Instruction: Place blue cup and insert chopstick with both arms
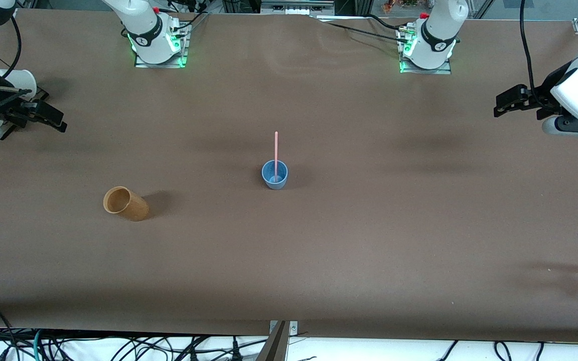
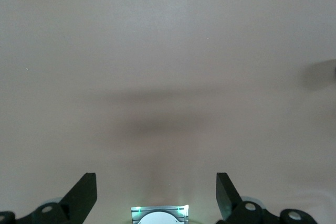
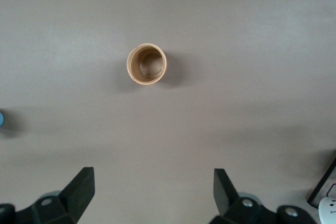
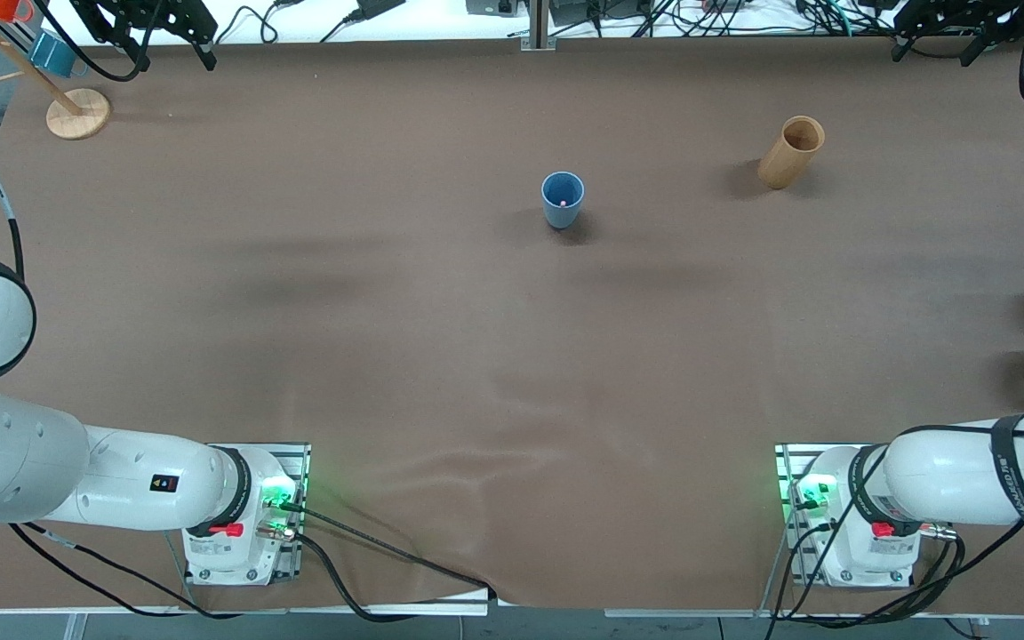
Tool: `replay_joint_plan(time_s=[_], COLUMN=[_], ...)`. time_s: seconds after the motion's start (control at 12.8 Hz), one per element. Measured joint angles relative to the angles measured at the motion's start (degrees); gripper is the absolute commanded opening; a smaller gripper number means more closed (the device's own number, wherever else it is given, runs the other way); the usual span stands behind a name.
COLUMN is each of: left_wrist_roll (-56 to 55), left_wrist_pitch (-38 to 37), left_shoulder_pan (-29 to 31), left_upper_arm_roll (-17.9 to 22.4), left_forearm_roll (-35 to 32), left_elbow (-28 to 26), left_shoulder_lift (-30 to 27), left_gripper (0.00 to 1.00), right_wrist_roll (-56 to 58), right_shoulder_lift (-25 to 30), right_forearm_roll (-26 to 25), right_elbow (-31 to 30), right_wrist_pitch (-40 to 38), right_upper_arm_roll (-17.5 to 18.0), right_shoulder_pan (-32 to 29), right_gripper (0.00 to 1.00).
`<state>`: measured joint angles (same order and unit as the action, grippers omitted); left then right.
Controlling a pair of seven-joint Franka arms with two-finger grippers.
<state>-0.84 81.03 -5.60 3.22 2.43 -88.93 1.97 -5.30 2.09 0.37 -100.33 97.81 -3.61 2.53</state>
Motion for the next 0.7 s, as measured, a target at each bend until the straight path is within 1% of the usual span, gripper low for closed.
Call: replay_joint_plan(time_s=[0.7], left_wrist_roll=[0.0], left_wrist_pitch=[1.0], left_shoulder_pan=[0.8], left_upper_arm_roll=[0.0], left_forearm_roll=[0.0], left_elbow=[0.0], left_shoulder_lift=[0.6], left_gripper=[1.0], right_wrist_roll=[0.0], right_shoulder_lift=[-0.2], right_forearm_roll=[0.0], right_elbow=[0.0], right_wrist_pitch=[0.5], right_upper_arm_roll=[0.0], right_shoulder_pan=[-0.1], right_gripper=[1.0])
